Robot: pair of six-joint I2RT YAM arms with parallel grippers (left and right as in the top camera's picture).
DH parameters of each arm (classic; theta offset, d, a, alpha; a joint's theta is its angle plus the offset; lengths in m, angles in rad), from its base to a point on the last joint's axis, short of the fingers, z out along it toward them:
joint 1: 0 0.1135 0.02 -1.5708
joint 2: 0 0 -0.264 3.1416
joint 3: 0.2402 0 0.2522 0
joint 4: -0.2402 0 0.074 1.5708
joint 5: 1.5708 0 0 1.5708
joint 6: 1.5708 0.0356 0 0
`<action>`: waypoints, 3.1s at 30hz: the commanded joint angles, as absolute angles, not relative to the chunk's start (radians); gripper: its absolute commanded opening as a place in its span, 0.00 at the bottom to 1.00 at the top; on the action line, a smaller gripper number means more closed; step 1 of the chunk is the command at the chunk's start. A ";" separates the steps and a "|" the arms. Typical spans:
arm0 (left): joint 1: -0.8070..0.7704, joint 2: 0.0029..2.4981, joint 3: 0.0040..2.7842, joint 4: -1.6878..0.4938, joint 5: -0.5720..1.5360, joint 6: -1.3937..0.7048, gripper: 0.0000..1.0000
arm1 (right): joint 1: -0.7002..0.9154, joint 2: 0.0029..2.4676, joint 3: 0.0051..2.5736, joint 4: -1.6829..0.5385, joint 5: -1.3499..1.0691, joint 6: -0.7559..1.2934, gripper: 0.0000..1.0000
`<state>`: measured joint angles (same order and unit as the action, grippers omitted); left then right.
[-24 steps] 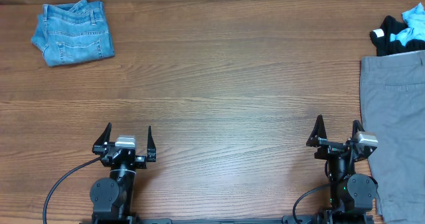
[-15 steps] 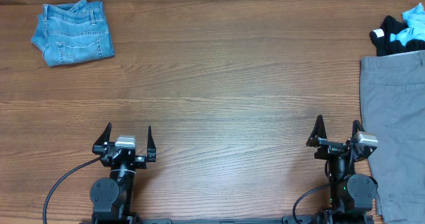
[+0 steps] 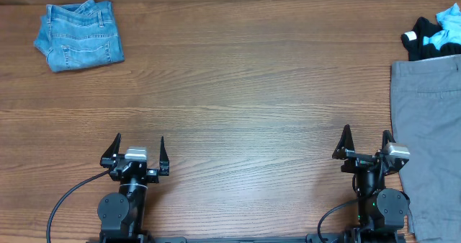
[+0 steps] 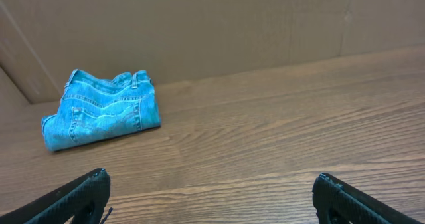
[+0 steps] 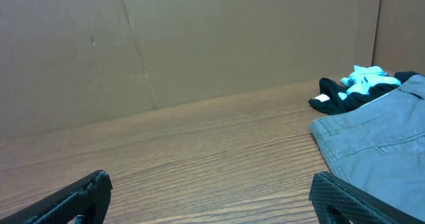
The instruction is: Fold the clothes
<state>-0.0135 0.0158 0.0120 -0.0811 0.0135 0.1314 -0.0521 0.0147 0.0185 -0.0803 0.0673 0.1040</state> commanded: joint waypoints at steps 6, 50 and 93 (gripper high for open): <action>-0.015 0.004 0.005 -0.077 0.000 0.146 1.00 | -0.053 0.003 0.008 -0.077 0.077 0.101 1.00; -0.015 0.004 0.005 -0.077 0.000 0.146 1.00 | -0.052 0.003 0.008 0.023 -0.518 0.844 1.00; -0.015 0.004 0.005 -0.077 0.000 0.146 1.00 | -0.136 1.748 1.585 -0.729 0.339 0.081 1.00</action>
